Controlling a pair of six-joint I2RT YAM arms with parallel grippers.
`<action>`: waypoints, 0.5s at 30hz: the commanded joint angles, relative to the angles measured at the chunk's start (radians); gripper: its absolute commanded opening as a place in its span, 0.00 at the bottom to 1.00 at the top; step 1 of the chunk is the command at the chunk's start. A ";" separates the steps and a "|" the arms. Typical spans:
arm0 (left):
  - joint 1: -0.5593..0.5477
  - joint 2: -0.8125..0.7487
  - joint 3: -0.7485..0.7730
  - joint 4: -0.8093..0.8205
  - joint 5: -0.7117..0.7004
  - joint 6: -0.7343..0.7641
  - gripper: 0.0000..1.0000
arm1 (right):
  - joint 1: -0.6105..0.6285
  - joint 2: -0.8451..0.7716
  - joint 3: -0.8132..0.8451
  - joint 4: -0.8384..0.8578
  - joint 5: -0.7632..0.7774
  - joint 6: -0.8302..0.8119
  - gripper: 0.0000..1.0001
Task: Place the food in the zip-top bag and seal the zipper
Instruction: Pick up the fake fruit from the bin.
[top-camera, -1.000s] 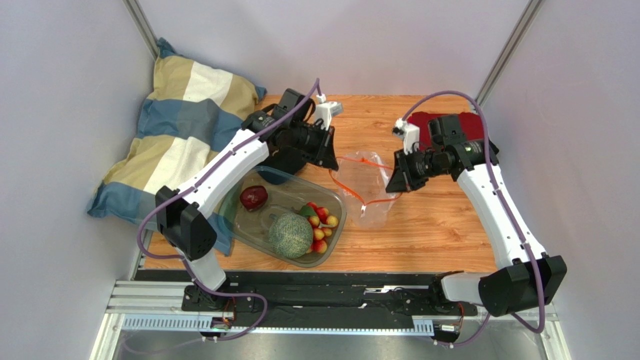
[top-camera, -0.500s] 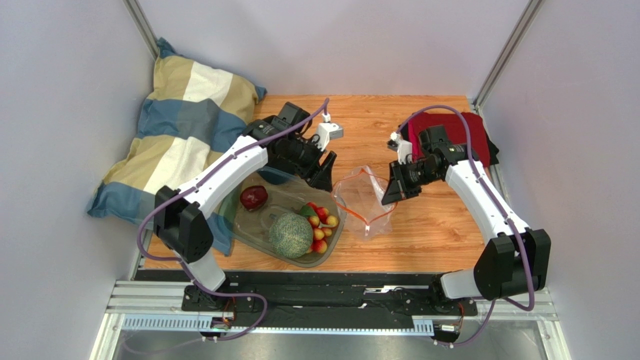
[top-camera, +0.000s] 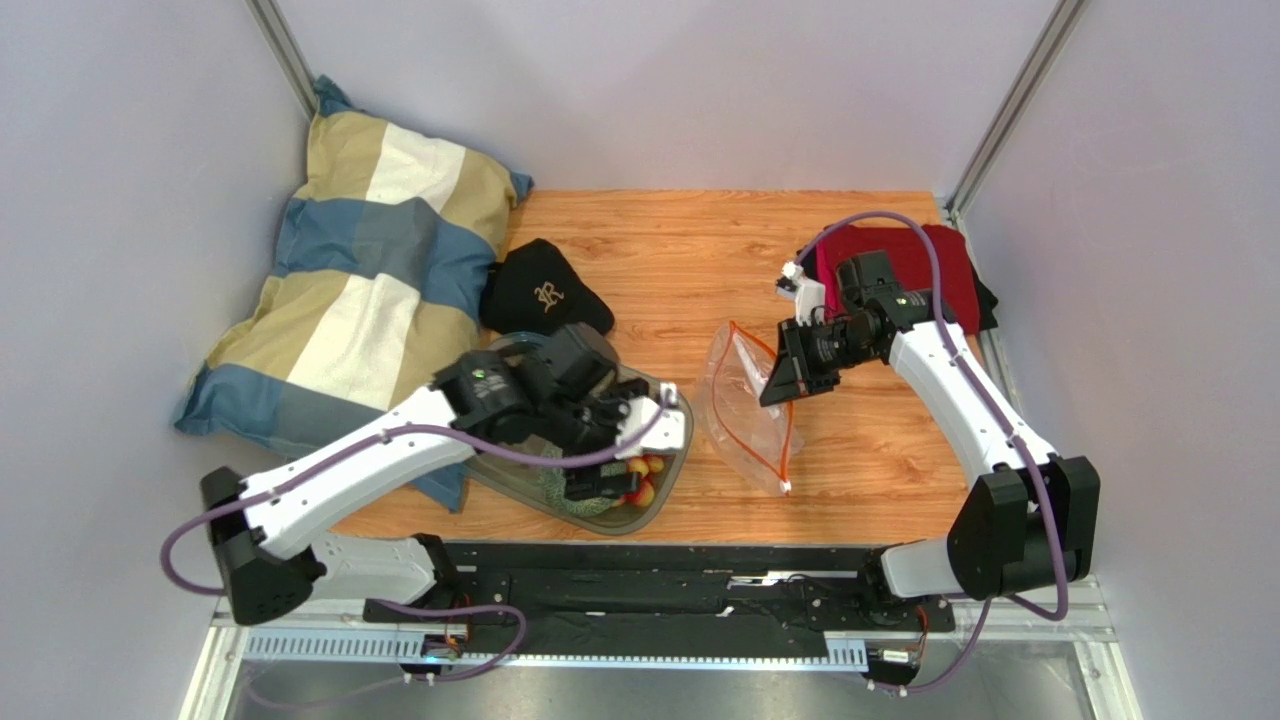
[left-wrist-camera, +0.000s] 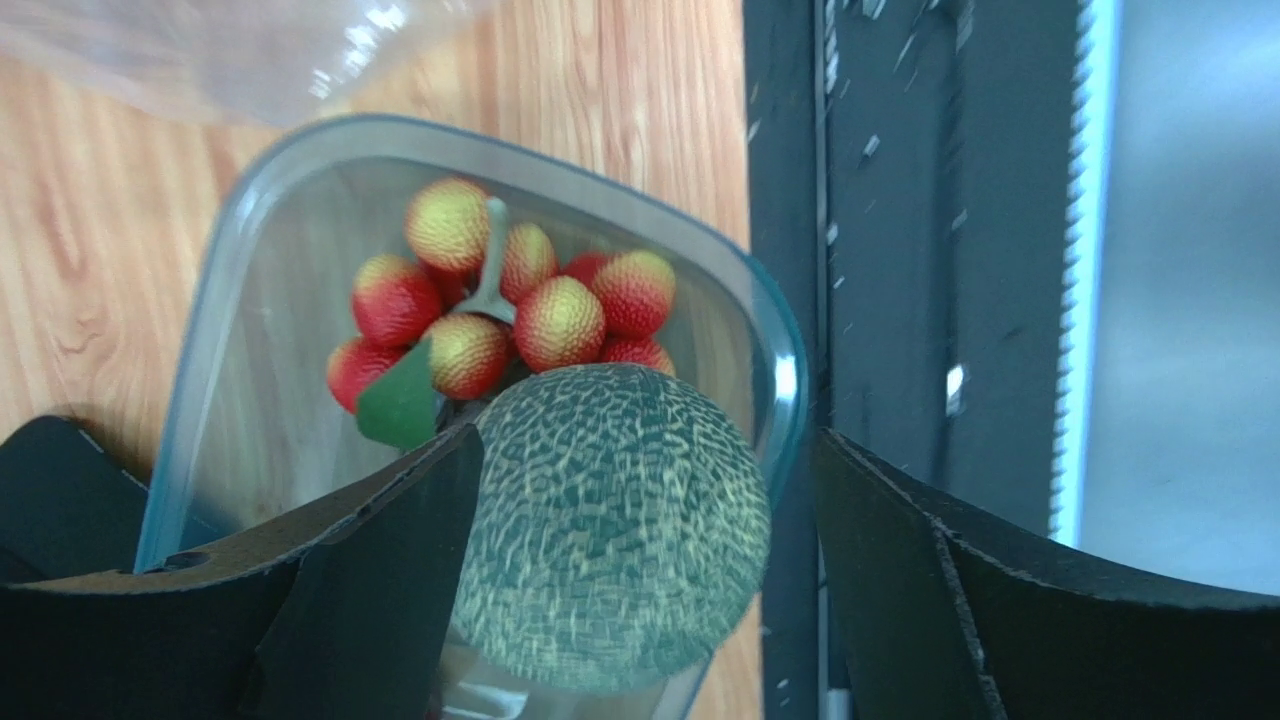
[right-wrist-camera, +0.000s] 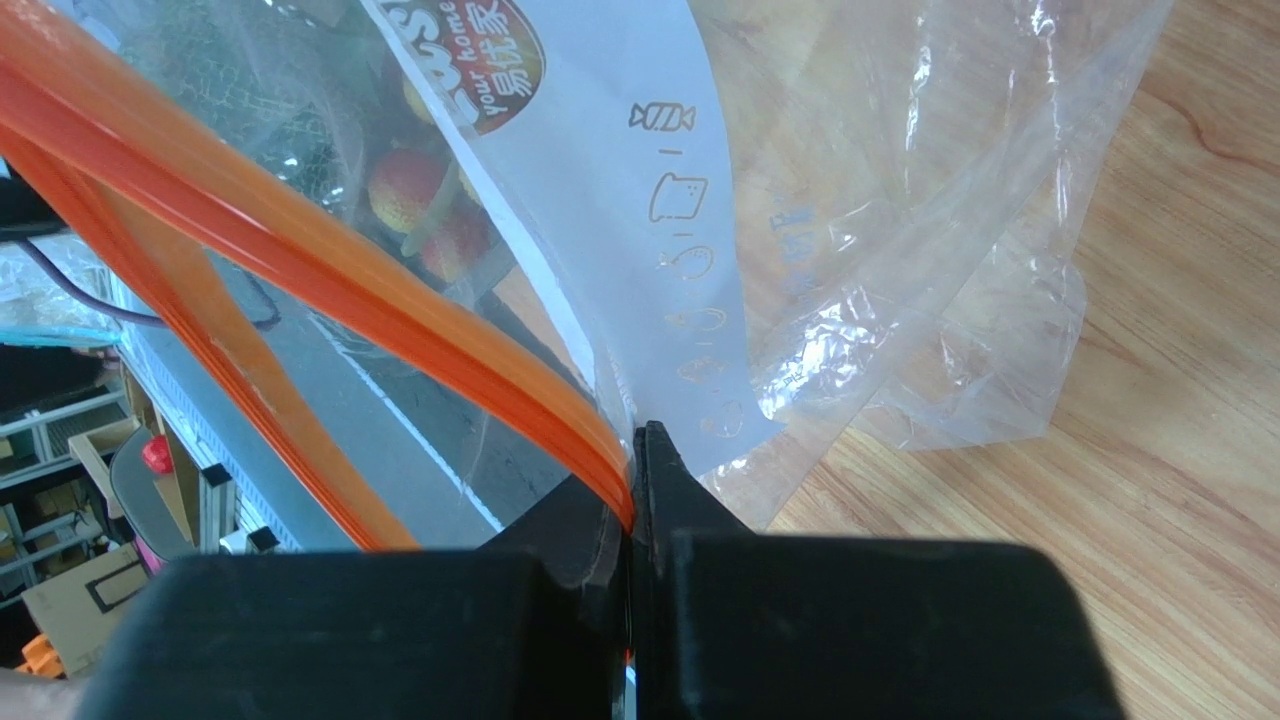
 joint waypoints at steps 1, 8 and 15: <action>-0.137 0.076 -0.062 0.084 -0.308 0.076 0.87 | -0.005 0.011 0.016 0.027 -0.007 0.012 0.00; -0.113 0.165 -0.096 0.103 -0.549 0.175 0.63 | -0.003 0.026 0.036 0.010 -0.008 -0.001 0.00; 0.121 0.061 -0.125 -0.029 -0.481 0.310 0.53 | -0.005 0.031 0.051 -0.004 0.000 -0.011 0.00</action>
